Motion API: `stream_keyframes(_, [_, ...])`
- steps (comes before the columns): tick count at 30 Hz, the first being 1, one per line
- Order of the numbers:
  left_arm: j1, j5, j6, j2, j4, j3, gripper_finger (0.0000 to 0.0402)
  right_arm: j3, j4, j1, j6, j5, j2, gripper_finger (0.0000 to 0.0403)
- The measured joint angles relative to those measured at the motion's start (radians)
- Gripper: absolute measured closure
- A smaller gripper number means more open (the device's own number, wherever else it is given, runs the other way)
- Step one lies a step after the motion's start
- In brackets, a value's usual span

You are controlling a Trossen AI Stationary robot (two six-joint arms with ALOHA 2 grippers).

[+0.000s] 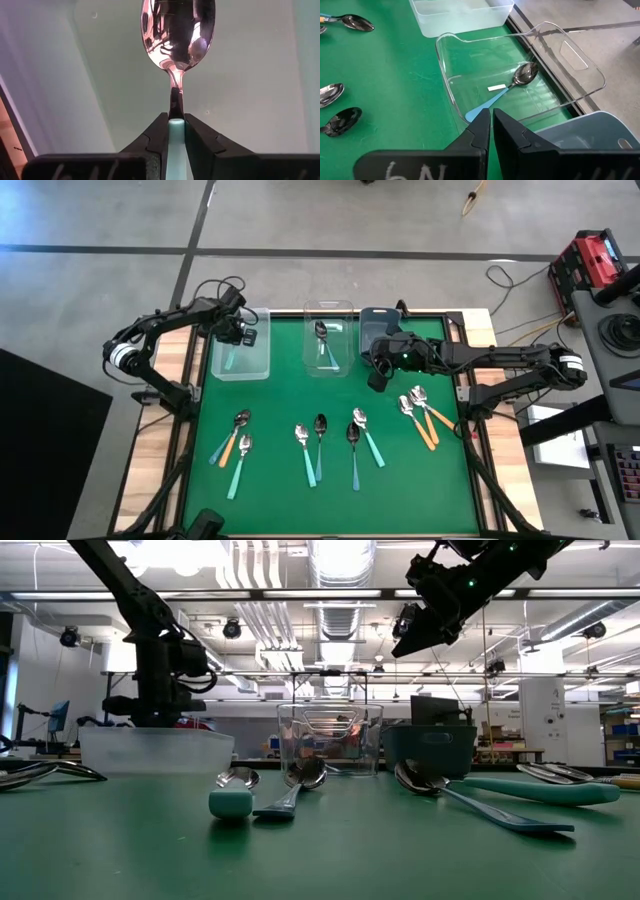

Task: Sort silverware by color (type)
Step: Put the green spoon into the white bin, then put the yellow spoon into the blue bin

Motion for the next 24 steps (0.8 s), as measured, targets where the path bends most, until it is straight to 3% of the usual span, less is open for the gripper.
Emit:
stream_keyframes(14, [0.000,-0.001,0.033,-0.009,-0.016,0.012,0.0281,0.000,0.000,0.000,0.000,0.000,0.000,0.0390])
stream_keyframes(24, [-0.032,-0.004,0.087,-0.181,0.013,0.040,0.0266,0.000,0.006,0.000,0.052,0.000,0.000,0.0390])
